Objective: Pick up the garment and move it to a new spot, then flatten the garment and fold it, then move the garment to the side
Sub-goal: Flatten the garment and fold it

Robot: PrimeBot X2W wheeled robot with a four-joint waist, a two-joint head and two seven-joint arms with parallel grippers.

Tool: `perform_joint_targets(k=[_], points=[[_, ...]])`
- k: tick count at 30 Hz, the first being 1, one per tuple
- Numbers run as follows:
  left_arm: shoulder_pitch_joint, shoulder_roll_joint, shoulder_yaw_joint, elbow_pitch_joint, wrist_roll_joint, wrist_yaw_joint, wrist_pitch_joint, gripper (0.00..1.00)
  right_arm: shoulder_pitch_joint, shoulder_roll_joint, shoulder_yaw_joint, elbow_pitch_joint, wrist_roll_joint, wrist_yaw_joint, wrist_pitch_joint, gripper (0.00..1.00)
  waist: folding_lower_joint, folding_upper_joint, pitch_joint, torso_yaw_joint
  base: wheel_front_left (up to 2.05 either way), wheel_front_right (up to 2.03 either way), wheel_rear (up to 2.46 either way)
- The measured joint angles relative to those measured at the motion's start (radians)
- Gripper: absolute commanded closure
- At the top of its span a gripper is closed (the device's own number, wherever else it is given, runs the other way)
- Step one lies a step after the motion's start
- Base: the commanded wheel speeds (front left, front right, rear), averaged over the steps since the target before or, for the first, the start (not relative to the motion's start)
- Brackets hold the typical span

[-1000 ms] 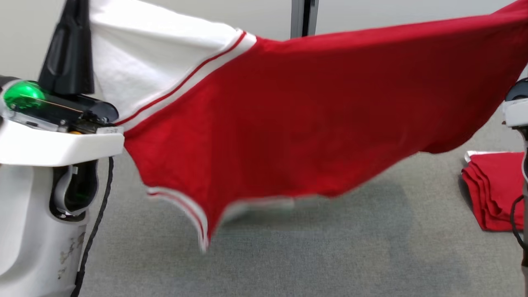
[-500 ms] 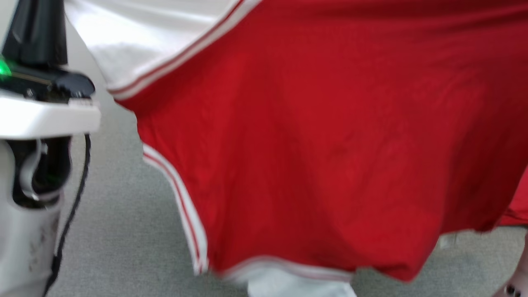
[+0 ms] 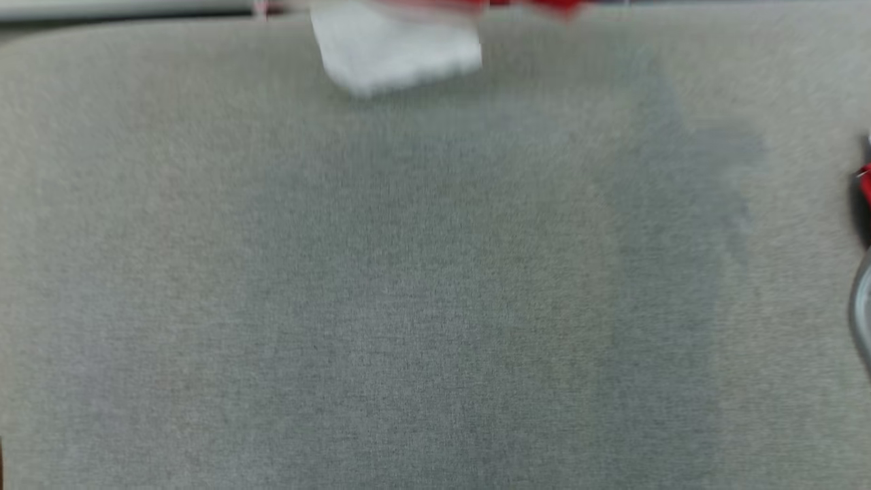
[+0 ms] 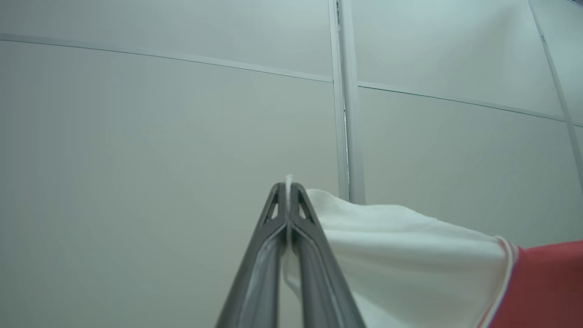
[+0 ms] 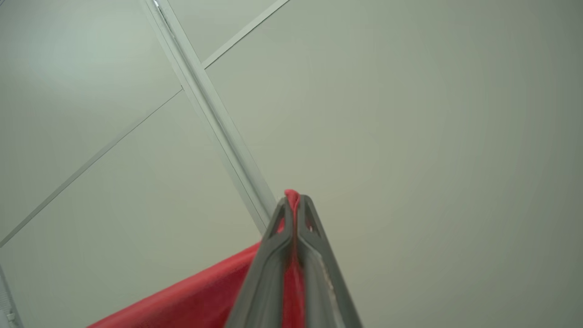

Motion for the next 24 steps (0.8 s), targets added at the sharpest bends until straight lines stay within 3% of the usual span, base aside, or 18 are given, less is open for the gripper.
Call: perform_joint_targets(k=[5, 10, 16, 24], points=[[-0.141, -0.013, -0.016, 0.156, 0.042, -0.020, -0.086, 1.00, -0.104, 0.000, 0.045, 0.153, 0.011, 0.000, -0.193, 1.00, -0.0001, 0.0000, 0.112, 0.016, 0.00, 0.00, 0.00], [-0.129, -0.027, -0.021, 0.170, 0.080, -0.029, -0.096, 1.00, -0.051, 0.000, 0.131, 0.263, 0.093, 0.000, -0.297, 1.00, 0.0000, 0.0000, 0.185, 0.034, 0.00, 0.00, 0.00], [0.087, -0.043, -0.139, 0.010, 0.108, -0.032, -0.099, 1.00, 0.136, -0.002, 0.179, 0.365, 0.164, 0.000, -0.346, 1.00, 0.0000, 0.0000, 0.212, 0.058, 0.00, 0.00, 0.00], [0.403, 0.057, -0.304, -0.068, 0.165, -0.032, -0.099, 1.00, 0.398, -0.034, 0.256, 0.453, 0.237, 0.000, -0.358, 1.00, 0.0000, 0.0000, 0.143, 0.078, 0.00, 0.00, 0.00]])
